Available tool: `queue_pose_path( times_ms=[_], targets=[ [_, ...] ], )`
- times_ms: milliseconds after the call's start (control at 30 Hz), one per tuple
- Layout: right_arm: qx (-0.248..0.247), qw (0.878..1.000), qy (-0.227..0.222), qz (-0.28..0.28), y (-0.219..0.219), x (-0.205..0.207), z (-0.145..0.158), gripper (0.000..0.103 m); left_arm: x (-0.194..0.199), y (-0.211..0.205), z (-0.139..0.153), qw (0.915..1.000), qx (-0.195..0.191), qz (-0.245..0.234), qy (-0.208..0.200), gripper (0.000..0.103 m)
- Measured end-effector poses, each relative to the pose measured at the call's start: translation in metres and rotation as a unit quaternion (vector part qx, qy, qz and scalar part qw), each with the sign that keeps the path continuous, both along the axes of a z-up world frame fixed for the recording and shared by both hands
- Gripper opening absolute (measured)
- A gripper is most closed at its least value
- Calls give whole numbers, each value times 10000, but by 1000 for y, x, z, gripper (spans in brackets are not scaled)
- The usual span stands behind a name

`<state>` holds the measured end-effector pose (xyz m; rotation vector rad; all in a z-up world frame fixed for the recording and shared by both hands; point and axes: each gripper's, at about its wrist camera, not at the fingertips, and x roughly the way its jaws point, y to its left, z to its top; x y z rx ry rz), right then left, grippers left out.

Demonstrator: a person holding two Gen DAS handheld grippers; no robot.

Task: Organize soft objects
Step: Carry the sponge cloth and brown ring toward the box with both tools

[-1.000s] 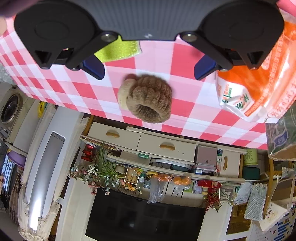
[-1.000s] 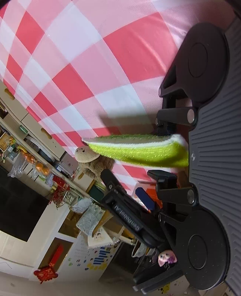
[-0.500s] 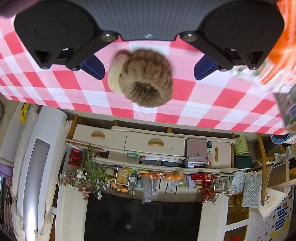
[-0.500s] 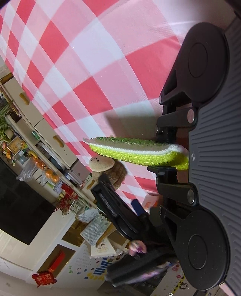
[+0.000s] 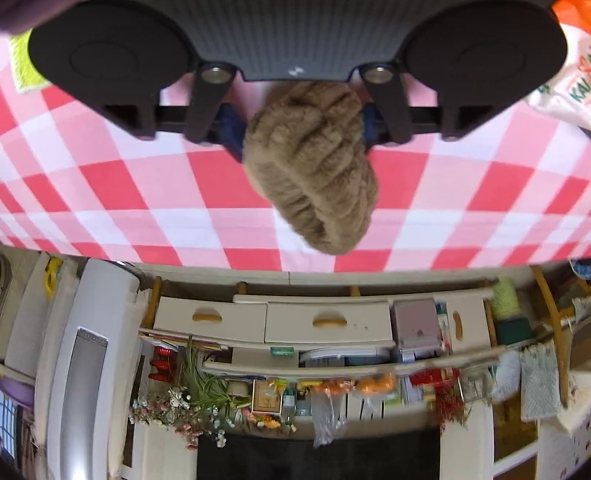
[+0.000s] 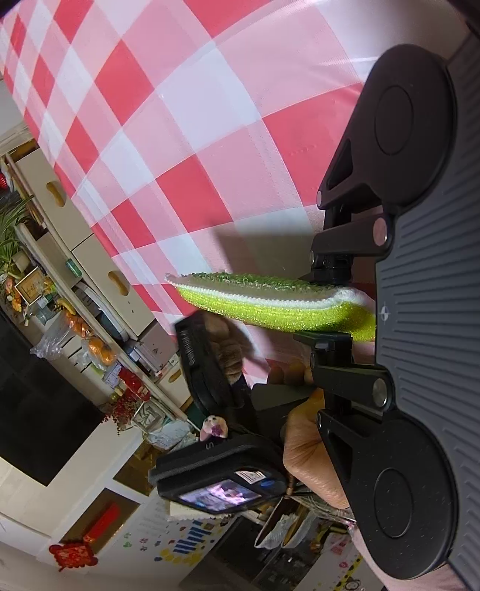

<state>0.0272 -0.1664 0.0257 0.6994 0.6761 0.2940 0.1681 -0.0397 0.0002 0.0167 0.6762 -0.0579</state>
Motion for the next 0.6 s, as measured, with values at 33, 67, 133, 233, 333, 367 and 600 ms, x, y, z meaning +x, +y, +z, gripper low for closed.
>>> queue_pose_path(
  times_ms=[33,67,133,233,333,367,600],
  targets=[
    [-19,10000,-3,-18,-1,0,0,26,-2,1,1,10000,-20,-26,6,46],
    [-45,10000,-11,-38,-1,0,0,26,-4,2,2,9999,-83,-57,25,45],
    [-89,9999,-41,-69,-2,1,0,26,-9,4,6,9998,-162,-99,47,43],
    [-229,9996,-120,-131,-3,-1,3,25,-21,4,12,9998,-73,-172,-58,43],
    [-353,9990,-178,-196,-4,-3,4,25,-37,6,23,9995,-54,-263,-135,43],
    [-418,9987,-210,-209,-4,-4,5,25,-40,8,26,9994,-36,-289,-172,43],
    [-749,9959,-436,-260,-2,-18,14,24,-82,19,57,9980,4,-436,-458,43]
  ],
)
